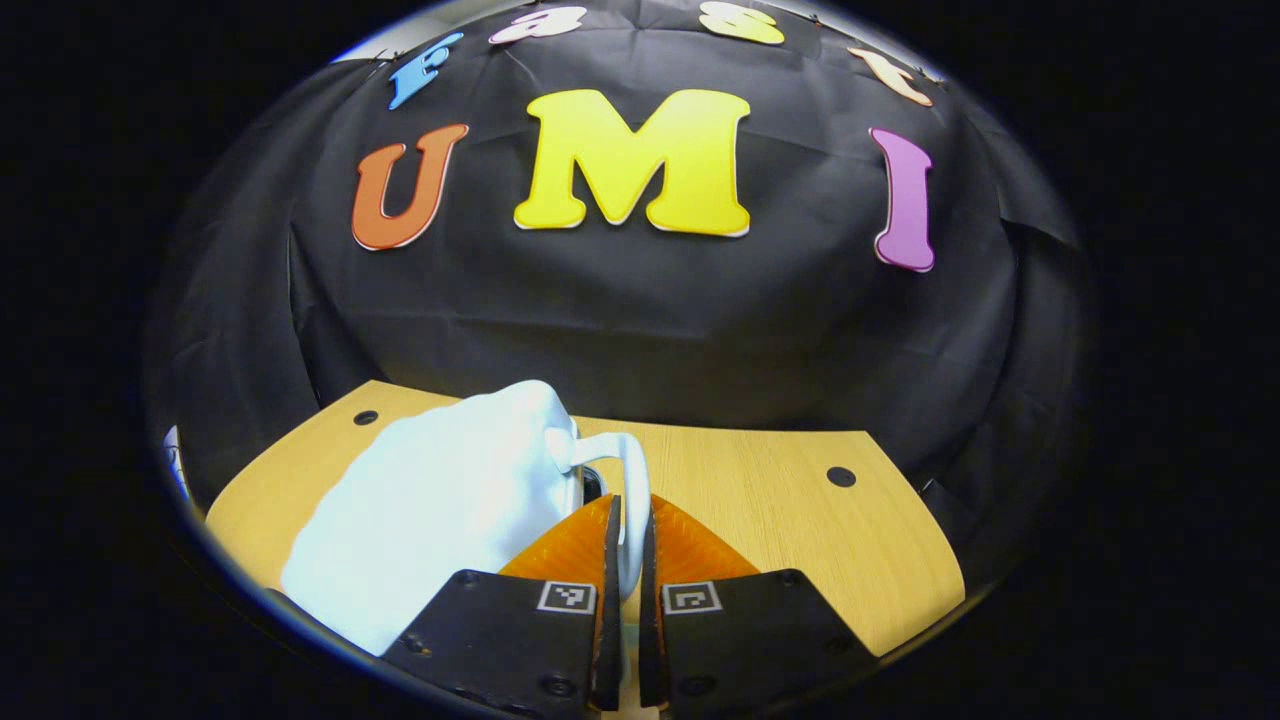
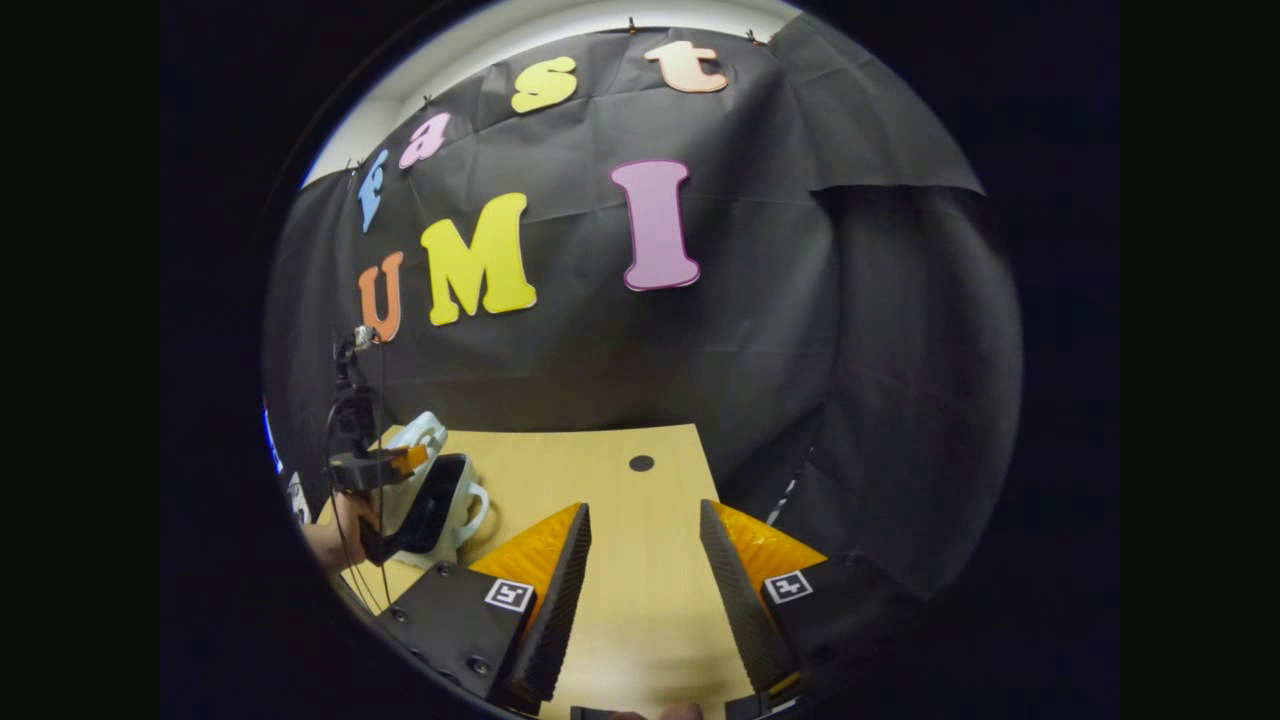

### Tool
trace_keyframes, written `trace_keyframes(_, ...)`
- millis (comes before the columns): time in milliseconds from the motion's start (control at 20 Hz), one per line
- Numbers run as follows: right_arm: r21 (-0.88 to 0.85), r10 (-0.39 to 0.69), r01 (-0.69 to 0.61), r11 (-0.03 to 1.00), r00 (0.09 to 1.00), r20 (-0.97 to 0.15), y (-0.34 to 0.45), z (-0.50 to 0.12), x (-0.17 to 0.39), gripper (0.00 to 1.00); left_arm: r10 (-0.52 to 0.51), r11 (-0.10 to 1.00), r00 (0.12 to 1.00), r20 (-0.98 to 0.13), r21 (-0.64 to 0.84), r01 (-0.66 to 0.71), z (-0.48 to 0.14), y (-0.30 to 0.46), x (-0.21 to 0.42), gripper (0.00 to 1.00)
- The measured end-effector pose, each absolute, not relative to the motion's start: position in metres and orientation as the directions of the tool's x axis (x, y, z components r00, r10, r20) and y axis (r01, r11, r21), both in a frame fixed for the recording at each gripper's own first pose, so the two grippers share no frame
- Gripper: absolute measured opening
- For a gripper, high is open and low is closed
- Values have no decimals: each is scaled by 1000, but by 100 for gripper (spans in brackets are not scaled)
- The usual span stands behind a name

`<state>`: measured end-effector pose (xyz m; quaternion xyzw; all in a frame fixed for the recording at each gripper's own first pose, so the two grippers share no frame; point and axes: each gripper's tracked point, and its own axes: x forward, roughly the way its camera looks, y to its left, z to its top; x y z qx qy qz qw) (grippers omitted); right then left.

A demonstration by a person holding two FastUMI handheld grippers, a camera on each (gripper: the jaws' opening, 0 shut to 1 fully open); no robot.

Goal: First open the suitcase, pack the skin care products into it, and then close the suitcase.

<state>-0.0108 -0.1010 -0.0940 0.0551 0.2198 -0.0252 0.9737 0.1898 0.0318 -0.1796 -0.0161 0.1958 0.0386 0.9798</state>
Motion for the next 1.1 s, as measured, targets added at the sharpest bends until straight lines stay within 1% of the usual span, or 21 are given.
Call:
trace_keyframes(400, 76, -13, 57, 995, 875, -483, -97, -111, -16, 65, 88, 996, 891, -446, 52, -73, -237, 12, 198, 10)
trace_keyframes(550, 80, -12, 59, 995, 873, -488, -97, -113, -15, 65, 137, 987, 896, -422, 136, -87, -242, 11, 201, 10)
trace_keyframes(650, 85, -9, 58, 995, 873, -488, -95, -114, -13, 65, 158, 980, 896, -415, 173, -93, -247, 7, 200, 13)
trace_keyframes(700, 88, -7, 57, 995, 873, -487, -94, -114, -12, 66, 151, 981, 896, -419, 175, -84, -251, 4, 201, 20)
trace_keyframes(750, 89, -6, 57, 994, 873, -487, -94, -114, -12, 65, 147, 982, 894, -423, 173, -80, -252, 3, 201, 24)
trace_keyframes(850, 94, -3, 55, 994, 875, -485, -92, -114, -11, 66, 94, 992, 903, -418, 116, -49, -252, -8, 205, 30)
trace_keyframes(900, 95, -2, 54, 994, 875, -483, -91, -114, -10, 66, 80, 994, 911, -404, 99, -43, -247, -13, 204, 48)
trace_keyframes(950, 95, -2, 54, 994, 877, -480, -90, -114, -9, 66, 74, 994, 917, -392, 103, -37, -241, -15, 203, 60)
trace_keyframes(1000, 99, 0, 54, 994, 880, -474, -89, -113, -7, 65, 52, 996, 922, -383, 93, -17, -236, -19, 202, 84)
trace_keyframes(1050, 105, 1, 54, 993, 885, -466, -86, -109, -5, 65, 23, 997, 927, -375, 79, 7, -230, -25, 199, 80)
trace_keyframes(1100, 109, 3, 51, 993, 893, -450, -83, -104, -1, 65, 15, 998, 934, -357, 70, 11, -219, -25, 194, 85)
